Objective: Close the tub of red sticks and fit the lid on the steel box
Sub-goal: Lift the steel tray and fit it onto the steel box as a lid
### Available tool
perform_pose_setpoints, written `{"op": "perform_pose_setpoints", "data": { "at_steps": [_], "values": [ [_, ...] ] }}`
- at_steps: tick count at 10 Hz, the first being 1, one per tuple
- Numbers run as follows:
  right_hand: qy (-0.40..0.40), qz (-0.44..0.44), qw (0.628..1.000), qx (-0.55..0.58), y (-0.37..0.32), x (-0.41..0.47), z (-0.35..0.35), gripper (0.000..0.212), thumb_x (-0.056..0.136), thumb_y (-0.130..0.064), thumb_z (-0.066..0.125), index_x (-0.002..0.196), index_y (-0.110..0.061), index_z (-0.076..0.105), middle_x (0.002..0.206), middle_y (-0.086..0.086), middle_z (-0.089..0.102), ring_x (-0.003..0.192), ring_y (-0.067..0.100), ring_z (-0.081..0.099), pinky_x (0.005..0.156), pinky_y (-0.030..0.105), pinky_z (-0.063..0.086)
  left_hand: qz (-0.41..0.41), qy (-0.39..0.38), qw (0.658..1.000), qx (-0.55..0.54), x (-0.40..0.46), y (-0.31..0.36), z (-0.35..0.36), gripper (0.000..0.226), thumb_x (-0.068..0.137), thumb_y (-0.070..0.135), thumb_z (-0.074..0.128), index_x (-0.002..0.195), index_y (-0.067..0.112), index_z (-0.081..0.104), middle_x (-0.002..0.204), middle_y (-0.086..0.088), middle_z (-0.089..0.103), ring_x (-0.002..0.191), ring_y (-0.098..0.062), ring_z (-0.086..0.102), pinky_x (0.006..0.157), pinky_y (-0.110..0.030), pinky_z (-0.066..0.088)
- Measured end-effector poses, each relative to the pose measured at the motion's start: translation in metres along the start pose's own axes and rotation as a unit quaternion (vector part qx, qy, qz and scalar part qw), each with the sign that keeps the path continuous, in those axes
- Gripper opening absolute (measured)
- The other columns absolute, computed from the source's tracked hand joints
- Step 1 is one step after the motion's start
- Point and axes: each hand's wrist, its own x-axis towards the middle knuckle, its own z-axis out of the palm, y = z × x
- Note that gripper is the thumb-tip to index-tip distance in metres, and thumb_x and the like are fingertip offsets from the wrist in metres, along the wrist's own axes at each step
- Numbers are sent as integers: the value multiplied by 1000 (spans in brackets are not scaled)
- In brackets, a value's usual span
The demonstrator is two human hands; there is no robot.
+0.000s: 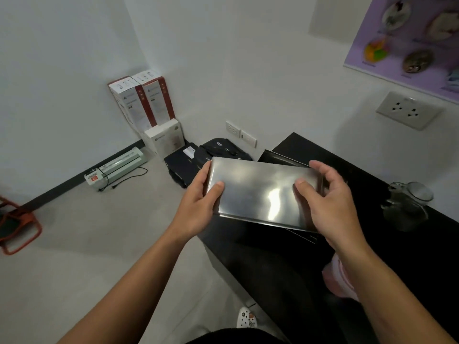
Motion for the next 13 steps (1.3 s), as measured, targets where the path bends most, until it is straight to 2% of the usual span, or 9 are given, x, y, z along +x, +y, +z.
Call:
{"op": "perform_pose_setpoints", "data": {
  "at_steps": [1, 2, 3, 4, 5, 6, 8, 11, 13],
  "values": [
    [-33, -38, 995, -85, -2, 10, -12, 46, 92, -28, 77, 131, -43, 57, 161, -15, 35, 123, -31, 38, 104, -2, 28, 7, 7, 1000, 2, 21, 7, 17, 49, 110, 12, 50, 132, 56, 46, 115, 44, 69, 111, 12, 67, 85, -7, 53],
    [-60, -34, 988, -137, 6, 26, -24, 48, 91, -28, 78, 136, -32, 60, 165, -8, 31, 106, -48, 25, 85, -14, 18, -2, -4, 1000, 16, 37, 10, 32, 48, 110, 19, 51, 127, 63, 46, 115, 43, 68, 112, 9, 68, 88, -14, 57],
    [-59, -28, 984, -165, 10, 48, -36, 43, 92, -31, 77, 133, -32, 62, 167, -3, 32, 110, -44, 30, 90, -12, 21, -9, -23, 999, 35, 56, 12, 47, 43, 109, 26, 51, 125, 65, 43, 110, 50, 65, 107, 17, 66, 82, -9, 56],
    [-52, -11, 984, -173, 14, 72, -43, 40, 93, -32, 74, 132, -27, 65, 161, 6, 42, 140, 4, 48, 116, 22, 36, -13, -25, 998, 64, 75, 12, 64, 41, 108, 30, 52, 113, 70, 44, 103, 57, 61, 100, 25, 63, 84, -16, 56],
    [-48, 6, 980, -192, 22, 92, -45, 38, 95, -31, 72, 132, -21, 65, 151, -2, 46, 132, 8, 52, 93, -1, 35, -16, -44, 995, 90, 94, 3, 78, 34, 107, 34, 50, 119, 65, 46, 100, 59, 59, 97, 26, 62, 89, -19, 54],
    [-49, 6, 974, -220, 37, 103, -47, 37, 97, -29, 69, 131, -16, 64, 132, -1, 52, 94, -15, 60, 65, -6, 37, -14, -51, 992, 112, 106, -11, 89, 45, 106, 37, 48, 151, 35, 44, 105, 48, 63, 97, 30, 58, 81, -4, 47],
    [-75, 8, 958, -277, 54, 104, -46, 46, 97, -34, 66, 139, -16, 59, 139, 2, 49, 109, 8, 51, 92, 18, 37, -21, -78, 984, 161, 112, -30, 92, 55, 104, 46, 44, 157, 33, 36, 144, 9, 58, 127, -13, 58, 107, -33, 46],
    [-95, -18, 940, -326, 65, 101, -53, 56, 97, -51, 62, 142, -19, 55, 147, 1, 50, 129, 26, 55, 114, 51, 42, -11, -98, 979, 177, 123, -37, 89, 48, 107, 41, 45, 153, 30, 42, 140, 7, 65, 124, -15, 64, 104, -34, 50],
    [-144, -19, 952, -268, 80, 103, -72, 79, 92, -59, 69, 157, -24, 40, 165, -5, 32, 146, 8, 37, 111, 25, 29, -19, -101, 981, 163, 126, -41, 87, 53, 105, 45, 48, 156, 32, 40, 141, 10, 65, 126, -12, 64, 106, -32, 50]
  ]
}}
